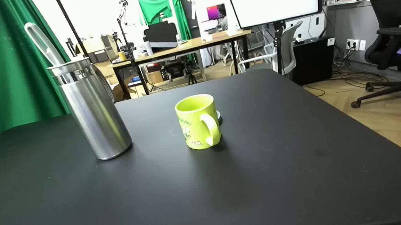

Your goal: Clean inside the flask using the bottle brush

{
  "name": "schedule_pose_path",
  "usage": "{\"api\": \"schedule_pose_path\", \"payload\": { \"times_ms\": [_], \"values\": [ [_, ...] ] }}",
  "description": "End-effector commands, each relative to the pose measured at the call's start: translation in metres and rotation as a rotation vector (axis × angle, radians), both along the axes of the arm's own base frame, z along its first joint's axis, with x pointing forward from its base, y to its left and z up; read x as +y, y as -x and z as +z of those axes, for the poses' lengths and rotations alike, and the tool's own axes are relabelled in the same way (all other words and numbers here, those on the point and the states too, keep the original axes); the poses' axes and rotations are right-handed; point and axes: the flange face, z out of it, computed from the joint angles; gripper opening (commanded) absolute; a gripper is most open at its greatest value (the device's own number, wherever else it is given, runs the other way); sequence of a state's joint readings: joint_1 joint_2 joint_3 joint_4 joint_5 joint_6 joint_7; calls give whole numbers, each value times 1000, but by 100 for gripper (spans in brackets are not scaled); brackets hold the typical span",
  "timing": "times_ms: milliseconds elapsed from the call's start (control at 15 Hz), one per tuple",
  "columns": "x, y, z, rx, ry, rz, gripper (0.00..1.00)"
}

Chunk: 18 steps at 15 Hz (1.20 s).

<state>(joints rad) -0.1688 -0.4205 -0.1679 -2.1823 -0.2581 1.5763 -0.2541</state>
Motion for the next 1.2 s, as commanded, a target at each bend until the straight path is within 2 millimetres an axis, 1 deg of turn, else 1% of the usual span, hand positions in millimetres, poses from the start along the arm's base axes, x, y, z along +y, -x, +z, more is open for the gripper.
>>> {"api": "schedule_pose_path", "payload": {
  "times_ms": [0,867,1000,1133],
  "values": [
    [0,0,0,0,0,0,100],
    [0,0,0,0,0,0,100],
    [6,-16,-8,20,13,-155,100],
    [11,-29,-18,20,53,-237,100]
  ]
}}
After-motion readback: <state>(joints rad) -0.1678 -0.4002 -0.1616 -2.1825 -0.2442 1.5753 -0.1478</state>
